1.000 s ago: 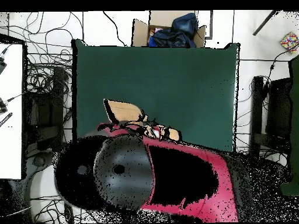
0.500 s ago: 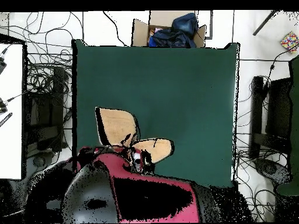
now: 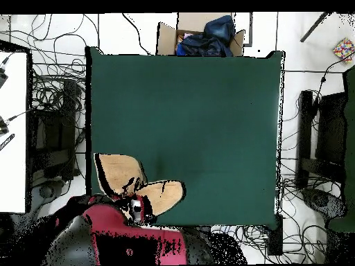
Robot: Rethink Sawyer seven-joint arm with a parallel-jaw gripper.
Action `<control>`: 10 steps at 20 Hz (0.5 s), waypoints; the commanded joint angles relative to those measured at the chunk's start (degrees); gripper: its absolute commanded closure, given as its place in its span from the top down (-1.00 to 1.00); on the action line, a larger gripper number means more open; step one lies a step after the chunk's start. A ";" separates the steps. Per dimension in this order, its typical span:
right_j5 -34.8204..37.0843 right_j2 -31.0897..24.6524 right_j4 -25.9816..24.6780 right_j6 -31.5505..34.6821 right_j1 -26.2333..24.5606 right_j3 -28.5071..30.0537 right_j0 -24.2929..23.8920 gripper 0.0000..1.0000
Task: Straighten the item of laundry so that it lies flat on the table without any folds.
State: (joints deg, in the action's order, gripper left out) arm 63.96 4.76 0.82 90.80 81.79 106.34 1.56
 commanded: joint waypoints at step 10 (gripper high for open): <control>-14.30 2.00 1.68 21.98 -6.47 12.58 3.88 -1.00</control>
State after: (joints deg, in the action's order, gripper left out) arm 57.20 4.83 0.85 91.88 80.57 110.46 4.32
